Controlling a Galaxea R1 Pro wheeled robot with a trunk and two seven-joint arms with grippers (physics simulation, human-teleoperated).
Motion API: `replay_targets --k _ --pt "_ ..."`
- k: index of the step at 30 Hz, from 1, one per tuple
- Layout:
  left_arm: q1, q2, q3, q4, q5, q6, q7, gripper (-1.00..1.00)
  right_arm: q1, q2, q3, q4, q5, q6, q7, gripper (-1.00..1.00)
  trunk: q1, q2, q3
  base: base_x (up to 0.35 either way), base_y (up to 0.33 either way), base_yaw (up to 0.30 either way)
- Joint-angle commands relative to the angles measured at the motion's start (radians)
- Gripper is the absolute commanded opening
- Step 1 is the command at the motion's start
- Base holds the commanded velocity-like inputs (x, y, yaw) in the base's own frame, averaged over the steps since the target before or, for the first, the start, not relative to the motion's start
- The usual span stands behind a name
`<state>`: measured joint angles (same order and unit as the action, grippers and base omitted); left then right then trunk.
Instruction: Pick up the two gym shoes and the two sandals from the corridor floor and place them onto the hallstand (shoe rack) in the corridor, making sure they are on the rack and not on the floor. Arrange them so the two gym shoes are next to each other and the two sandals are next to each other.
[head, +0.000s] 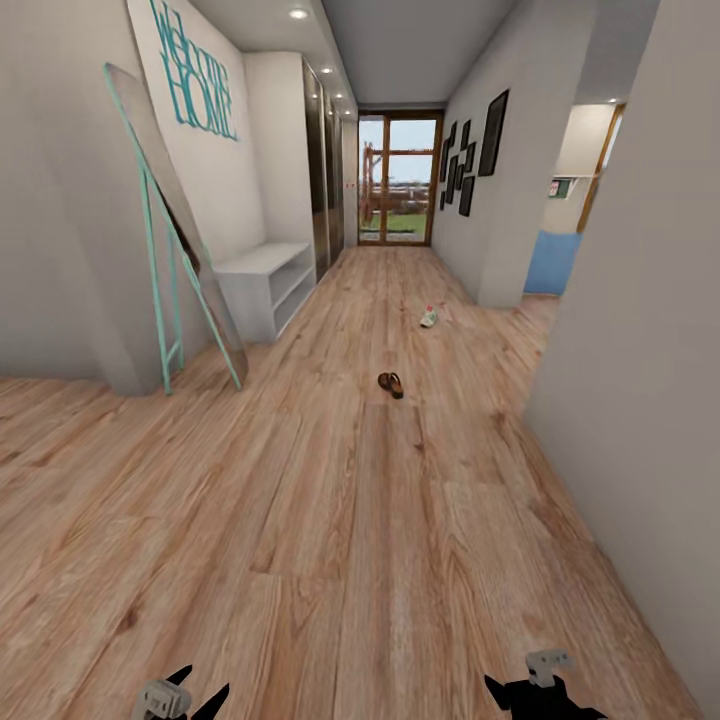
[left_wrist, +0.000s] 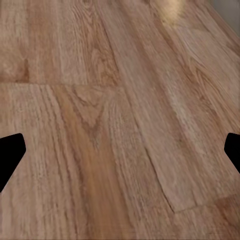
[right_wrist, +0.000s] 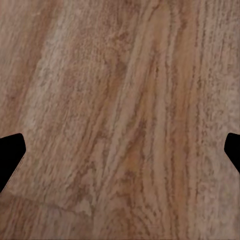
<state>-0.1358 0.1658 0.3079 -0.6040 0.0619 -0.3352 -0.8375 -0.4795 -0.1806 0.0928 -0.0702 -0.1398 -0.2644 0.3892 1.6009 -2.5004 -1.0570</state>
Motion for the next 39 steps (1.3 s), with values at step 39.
replay_targets --k 39 --pt "-0.001 0.000 0.002 0.001 0.004 -0.001 -0.006 1.00 -0.001 0.000 0.008 0.001 -0.010 -0.003 0.003 1.00 0.000 0.000 -0.001 0.336 0.000 0.000"
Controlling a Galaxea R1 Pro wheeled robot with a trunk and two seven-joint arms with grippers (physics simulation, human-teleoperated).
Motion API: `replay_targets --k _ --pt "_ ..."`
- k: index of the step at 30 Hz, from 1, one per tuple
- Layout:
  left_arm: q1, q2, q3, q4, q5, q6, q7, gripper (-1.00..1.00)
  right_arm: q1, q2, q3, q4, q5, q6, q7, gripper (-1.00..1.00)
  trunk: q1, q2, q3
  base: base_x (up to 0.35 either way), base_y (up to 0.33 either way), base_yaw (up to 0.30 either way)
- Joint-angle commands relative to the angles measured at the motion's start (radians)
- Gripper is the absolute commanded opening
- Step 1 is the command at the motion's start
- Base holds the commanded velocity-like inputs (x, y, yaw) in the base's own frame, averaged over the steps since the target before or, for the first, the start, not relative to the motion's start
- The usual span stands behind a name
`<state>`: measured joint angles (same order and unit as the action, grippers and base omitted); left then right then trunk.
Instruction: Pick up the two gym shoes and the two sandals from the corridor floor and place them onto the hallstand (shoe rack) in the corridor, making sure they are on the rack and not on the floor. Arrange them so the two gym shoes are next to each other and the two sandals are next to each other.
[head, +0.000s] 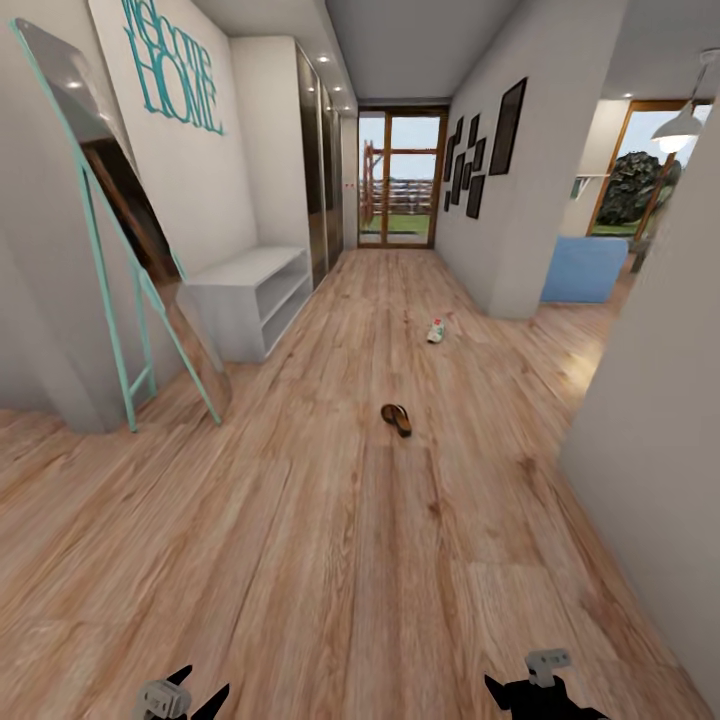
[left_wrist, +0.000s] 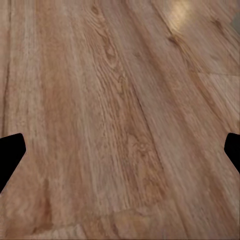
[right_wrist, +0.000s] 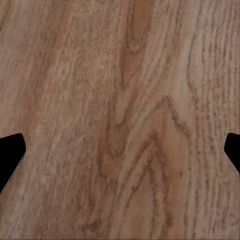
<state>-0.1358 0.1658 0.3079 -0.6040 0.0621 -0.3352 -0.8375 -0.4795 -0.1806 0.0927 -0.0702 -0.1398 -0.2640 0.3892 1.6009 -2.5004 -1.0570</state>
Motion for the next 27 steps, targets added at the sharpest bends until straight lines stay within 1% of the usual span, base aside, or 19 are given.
replay_targets --k 1,27 --pt "-0.001 0.000 0.002 0.001 0.004 -0.001 -0.006 1.00 -0.001 0.000 0.008 0.001 -0.011 -0.003 0.003 1.00 0.000 0.000 -0.001 0.335 0.000 0.000" --pt "-0.001 0.000 0.003 0.001 0.004 -0.001 -0.006 1.00 -0.001 0.000 0.009 0.001 -0.011 -0.003 0.003 1.00 0.000 0.000 -0.001 0.335 0.000 0.000"
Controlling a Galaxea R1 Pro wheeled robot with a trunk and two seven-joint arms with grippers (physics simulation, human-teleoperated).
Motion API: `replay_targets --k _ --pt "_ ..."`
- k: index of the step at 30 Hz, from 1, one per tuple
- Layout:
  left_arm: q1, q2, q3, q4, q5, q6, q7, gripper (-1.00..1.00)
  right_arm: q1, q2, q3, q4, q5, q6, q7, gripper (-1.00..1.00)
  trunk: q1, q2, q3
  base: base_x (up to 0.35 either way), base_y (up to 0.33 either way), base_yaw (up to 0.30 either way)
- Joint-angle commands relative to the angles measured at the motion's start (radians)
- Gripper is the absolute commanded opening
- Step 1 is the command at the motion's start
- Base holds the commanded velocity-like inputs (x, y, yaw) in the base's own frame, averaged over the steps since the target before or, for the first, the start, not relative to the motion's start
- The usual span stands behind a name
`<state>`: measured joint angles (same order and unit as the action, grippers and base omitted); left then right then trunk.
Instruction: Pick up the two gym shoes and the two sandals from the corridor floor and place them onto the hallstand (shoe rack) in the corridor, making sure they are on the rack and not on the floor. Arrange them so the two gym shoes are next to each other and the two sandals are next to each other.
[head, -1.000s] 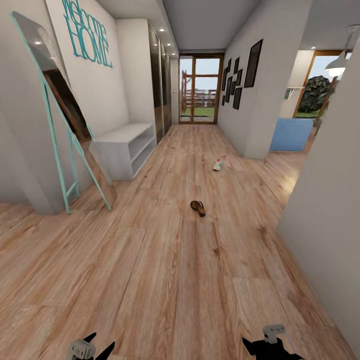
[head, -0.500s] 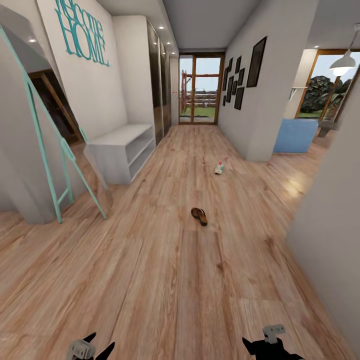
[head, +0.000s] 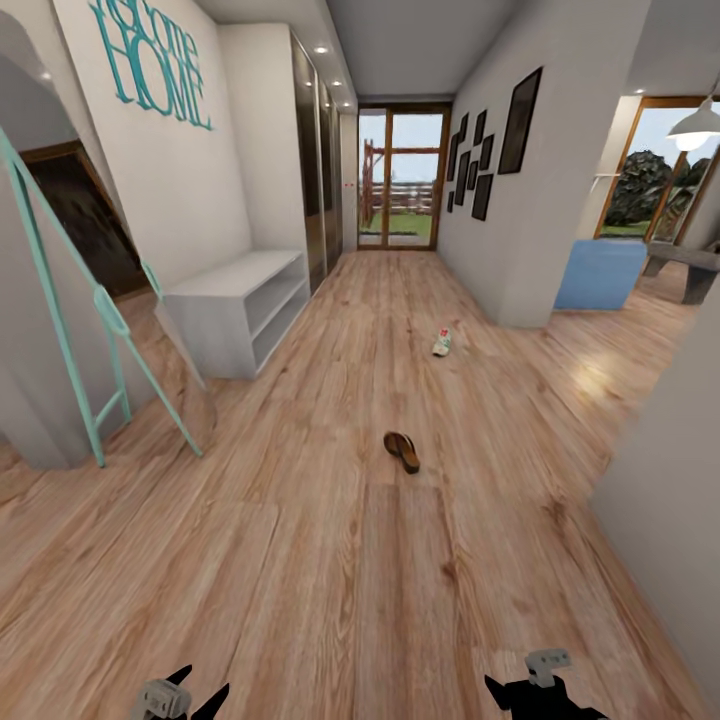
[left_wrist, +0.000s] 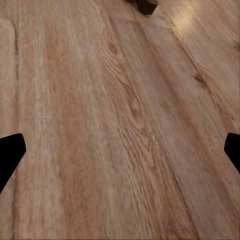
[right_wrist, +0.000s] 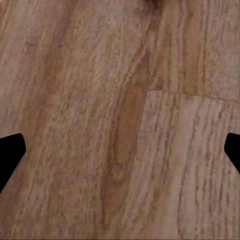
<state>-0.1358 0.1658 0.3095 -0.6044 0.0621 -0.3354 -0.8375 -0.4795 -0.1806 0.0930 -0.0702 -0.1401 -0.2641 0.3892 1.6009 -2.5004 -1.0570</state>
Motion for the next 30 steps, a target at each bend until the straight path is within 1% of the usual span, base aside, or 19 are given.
replay_targets --k 1,26,30 --pt "-0.001 0.000 0.002 0.001 0.004 -0.001 -0.006 1.00 -0.001 0.000 0.008 0.001 -0.010 -0.003 0.003 1.00 0.000 0.000 -0.001 0.336 0.000 0.000" --pt "-0.001 0.000 0.002 0.000 0.004 -0.002 -0.006 1.00 -0.001 -0.002 0.007 0.001 -0.012 -0.005 0.003 1.00 0.000 0.000 -0.001 0.335 -0.001 0.000" --pt "-0.001 0.000 0.002 0.000 0.004 -0.002 -0.006 1.00 -0.001 -0.002 0.005 -0.001 -0.012 -0.006 0.002 1.00 0.000 0.000 -0.001 0.143 -0.116 0.000"
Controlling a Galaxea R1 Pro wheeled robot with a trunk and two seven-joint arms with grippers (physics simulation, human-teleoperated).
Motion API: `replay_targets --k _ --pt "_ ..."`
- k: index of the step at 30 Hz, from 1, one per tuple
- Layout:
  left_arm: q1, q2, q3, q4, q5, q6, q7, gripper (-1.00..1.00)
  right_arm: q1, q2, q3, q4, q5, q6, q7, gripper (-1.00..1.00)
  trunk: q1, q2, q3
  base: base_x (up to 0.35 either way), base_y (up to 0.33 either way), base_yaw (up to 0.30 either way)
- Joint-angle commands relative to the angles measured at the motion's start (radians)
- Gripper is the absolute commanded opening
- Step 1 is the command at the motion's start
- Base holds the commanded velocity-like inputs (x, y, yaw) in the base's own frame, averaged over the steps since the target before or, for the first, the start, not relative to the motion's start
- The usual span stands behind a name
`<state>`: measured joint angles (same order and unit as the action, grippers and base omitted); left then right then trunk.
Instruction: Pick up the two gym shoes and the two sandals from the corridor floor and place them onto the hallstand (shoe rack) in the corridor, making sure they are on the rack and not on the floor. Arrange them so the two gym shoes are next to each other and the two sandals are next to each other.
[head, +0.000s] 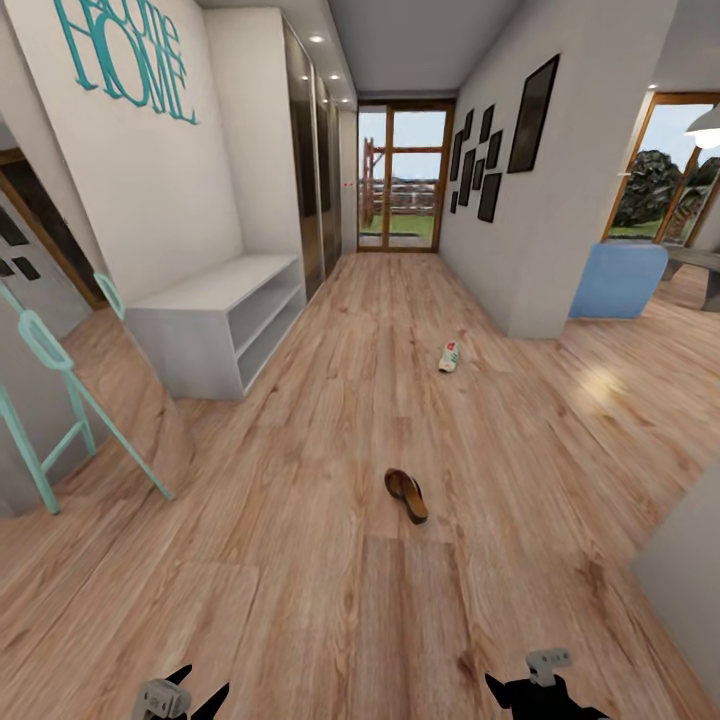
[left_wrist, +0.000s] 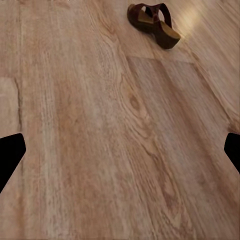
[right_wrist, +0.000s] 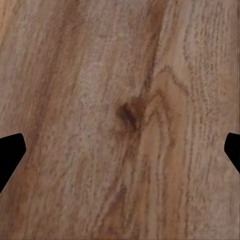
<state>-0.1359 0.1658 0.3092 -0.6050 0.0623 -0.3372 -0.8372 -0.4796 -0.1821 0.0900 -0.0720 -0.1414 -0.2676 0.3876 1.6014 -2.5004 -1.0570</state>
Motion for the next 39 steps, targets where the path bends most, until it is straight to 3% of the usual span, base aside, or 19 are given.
replay_targets --k 1,14,32,39 --pt "-0.001 0.000 0.002 0.001 0.004 0.000 -0.006 1.00 -0.001 0.000 0.008 0.001 -0.010 -0.003 0.003 1.00 0.000 0.000 -0.001 0.068 -0.137 0.000" --pt "-0.001 0.000 0.002 0.001 0.004 0.000 -0.007 1.00 -0.001 0.000 0.011 -0.004 -0.009 -0.003 -0.068 1.00 0.000 0.000 -0.001 0.019 -0.158 0.000" --pt "-0.005 0.000 0.003 -0.001 0.005 0.008 -0.006 1.00 -0.001 -0.001 0.010 -0.012 -0.007 -0.002 -0.073 1.00 0.000 0.000 -0.001 0.000 -0.006 0.000" --pt "-0.017 -0.002 0.002 -0.007 0.003 0.020 -0.003 1.00 -0.001 -0.006 0.009 -0.104 -0.006 0.000 -0.075 1.00 0.000 0.000 -0.001 0.000 0.000 0.000"
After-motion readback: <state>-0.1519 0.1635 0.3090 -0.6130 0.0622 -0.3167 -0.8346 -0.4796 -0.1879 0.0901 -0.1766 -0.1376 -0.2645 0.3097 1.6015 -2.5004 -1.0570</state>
